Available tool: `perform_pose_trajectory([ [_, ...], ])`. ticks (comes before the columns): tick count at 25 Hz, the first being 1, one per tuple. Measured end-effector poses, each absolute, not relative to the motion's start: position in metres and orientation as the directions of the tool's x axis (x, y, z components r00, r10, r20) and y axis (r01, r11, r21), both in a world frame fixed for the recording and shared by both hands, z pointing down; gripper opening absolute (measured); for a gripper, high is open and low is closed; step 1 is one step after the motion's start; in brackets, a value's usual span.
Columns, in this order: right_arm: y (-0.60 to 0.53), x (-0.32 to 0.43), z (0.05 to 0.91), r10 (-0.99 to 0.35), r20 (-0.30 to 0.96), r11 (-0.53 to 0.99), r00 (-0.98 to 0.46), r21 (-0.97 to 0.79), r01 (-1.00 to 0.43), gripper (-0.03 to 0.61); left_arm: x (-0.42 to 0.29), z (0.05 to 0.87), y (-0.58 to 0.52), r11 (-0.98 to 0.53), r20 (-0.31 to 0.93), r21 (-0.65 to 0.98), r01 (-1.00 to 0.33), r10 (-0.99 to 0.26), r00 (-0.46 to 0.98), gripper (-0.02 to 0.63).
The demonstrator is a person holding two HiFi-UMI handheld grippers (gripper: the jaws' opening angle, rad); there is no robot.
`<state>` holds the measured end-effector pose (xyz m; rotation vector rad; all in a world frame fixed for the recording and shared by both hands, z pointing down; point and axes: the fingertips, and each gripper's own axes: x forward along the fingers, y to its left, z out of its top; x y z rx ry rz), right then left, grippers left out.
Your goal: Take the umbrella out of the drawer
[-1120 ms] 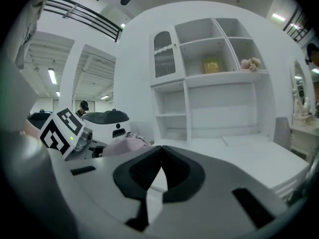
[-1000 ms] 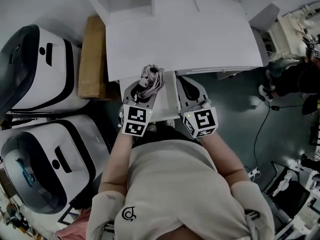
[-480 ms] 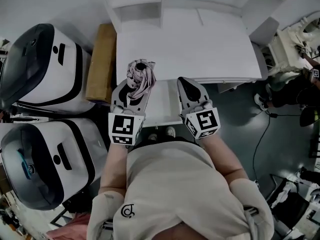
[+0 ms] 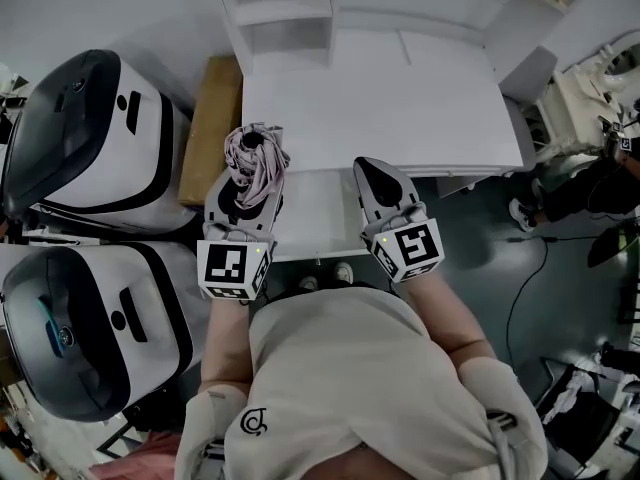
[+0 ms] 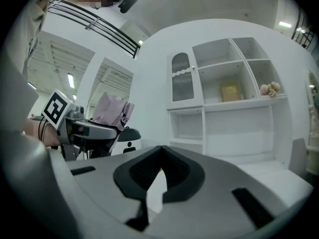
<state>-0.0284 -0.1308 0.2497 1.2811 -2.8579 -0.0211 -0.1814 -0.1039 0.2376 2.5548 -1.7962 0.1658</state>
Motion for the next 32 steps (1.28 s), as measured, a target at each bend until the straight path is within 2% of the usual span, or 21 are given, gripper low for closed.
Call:
perform_pose_trajectory([
  [32, -0.136, -0.042, 0.264, -0.73, 0.036, 0.683, -0.682, 0.012, -0.731, 0.003, -0.177, 0.249, -0.12, -0.359, 0.121, -0.023, -0.933, -0.927, 0.354, 0.235],
])
